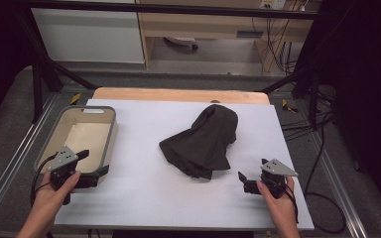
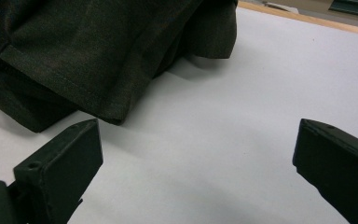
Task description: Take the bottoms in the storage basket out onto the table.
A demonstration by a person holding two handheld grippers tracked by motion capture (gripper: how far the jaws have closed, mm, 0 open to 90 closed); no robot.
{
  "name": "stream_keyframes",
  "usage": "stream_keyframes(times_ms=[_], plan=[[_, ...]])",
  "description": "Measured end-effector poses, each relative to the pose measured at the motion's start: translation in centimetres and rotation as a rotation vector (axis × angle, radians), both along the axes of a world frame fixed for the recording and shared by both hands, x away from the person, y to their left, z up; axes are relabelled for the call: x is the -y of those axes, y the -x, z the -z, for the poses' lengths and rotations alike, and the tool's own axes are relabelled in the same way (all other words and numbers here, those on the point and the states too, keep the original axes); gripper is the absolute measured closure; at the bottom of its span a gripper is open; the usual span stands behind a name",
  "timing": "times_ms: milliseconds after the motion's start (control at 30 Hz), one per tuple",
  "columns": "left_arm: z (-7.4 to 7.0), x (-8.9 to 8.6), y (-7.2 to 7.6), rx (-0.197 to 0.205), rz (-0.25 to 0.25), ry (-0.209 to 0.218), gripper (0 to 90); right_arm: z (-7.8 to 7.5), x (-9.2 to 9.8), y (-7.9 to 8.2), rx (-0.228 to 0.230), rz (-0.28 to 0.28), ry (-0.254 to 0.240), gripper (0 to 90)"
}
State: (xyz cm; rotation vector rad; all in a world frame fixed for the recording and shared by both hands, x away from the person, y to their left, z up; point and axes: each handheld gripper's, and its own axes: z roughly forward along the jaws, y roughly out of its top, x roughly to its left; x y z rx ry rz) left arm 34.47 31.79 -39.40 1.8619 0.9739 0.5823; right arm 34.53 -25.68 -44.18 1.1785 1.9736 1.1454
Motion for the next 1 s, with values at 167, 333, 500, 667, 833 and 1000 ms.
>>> stream_keyframes(times_ms=[167, 333, 500, 667, 833, 1000], plan=[[0.3, -0.2, 0.2, 0.002, -0.007, 0.000, 6.3, 0.0, 0.0, 0.0, -0.001, -0.001, 0.000, 2.1], [0.5, 0.0, 0.4, 0.017, 0.006, -0.051, 5.8, 0.1, 0.0, 0.0, -0.001, -0.003, 0.001, 2.2], [0.6, 0.7, 0.7, 0.014, 0.023, -0.062, 5.7, 0.1, -0.1, -0.1, -0.006, -0.006, 0.002, 2.1], [0.7, 1.0, 0.8, 0.013, 0.023, -0.059, 5.6, 0.3, -0.1, -0.1, -0.016, -0.006, 0.003, 2.1], [1.2, 0.6, 0.9, -0.004, 0.015, -0.023, 5.6, 0.3, -0.2, -0.1, -0.016, -0.010, -0.004, 2.1], [1.3, 0.1, 1.1, -0.019, -0.004, 0.023, 5.8, 0.3, -0.1, -0.2, -0.022, 0.003, 0.003, 2.0]])
